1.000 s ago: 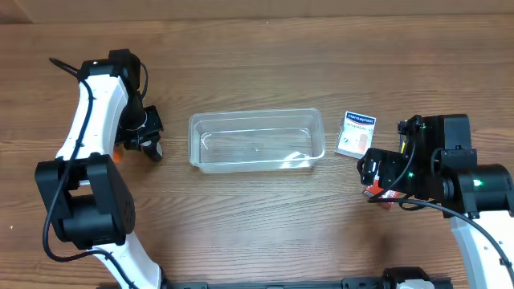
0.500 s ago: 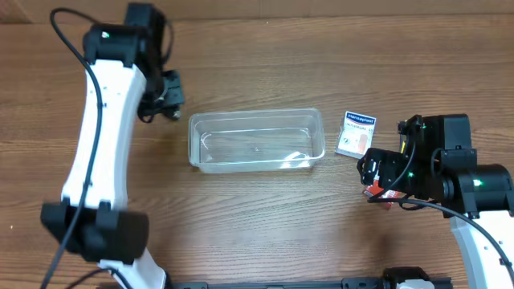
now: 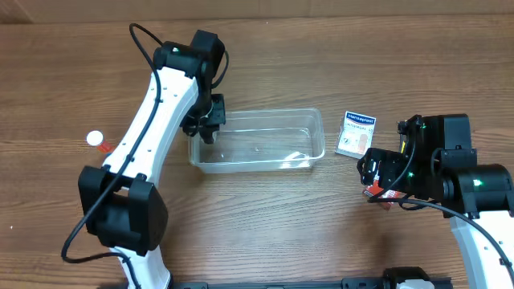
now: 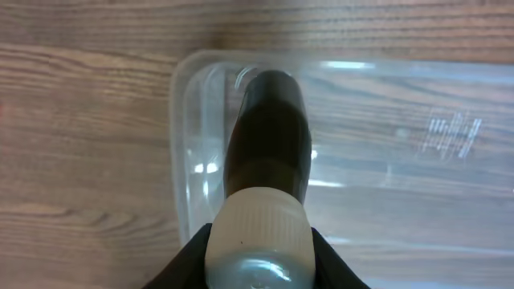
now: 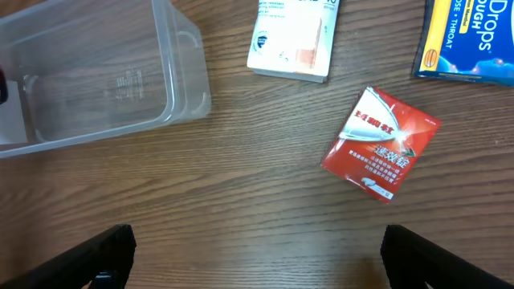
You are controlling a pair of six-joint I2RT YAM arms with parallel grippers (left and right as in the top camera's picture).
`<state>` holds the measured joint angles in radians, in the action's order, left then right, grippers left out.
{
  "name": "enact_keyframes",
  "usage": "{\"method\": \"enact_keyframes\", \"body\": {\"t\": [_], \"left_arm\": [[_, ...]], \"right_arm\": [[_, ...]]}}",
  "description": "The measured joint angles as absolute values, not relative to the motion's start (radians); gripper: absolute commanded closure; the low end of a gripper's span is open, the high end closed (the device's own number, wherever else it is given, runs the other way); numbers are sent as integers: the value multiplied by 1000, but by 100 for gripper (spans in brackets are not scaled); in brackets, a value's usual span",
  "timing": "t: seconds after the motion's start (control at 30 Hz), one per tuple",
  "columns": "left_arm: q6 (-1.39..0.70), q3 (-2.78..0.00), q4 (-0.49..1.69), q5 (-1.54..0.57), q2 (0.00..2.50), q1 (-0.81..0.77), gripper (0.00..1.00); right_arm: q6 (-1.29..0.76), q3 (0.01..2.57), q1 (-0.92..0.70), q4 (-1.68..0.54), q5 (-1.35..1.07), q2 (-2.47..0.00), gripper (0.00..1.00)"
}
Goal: Pack container
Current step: 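Carry the black bottle into the container and release it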
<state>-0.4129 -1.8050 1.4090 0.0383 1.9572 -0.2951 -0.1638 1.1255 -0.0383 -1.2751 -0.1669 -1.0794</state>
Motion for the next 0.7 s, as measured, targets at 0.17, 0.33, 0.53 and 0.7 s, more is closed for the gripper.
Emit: {"method": "enact_keyframes", "body": {"t": [0.17,0.33,0.53,0.7], "left_arm": [[-413,-1805,1394,38,2064,-295,89],[-411,-1805,1398,38,2087,-295,44],[-397,-1977,1581,38,2094,-295,38],[-403,-2135,1644,51,1925,-286,22]], "right_arm": [[-163,1126,-38,-1275,-167,-1079,0],[-163,1126,-38,-1275,-167,-1079,0],[-164,1126,-38,-1275,-166,-1079,0],[-164,1126,-38,-1275,-165,-1079,0]]}}
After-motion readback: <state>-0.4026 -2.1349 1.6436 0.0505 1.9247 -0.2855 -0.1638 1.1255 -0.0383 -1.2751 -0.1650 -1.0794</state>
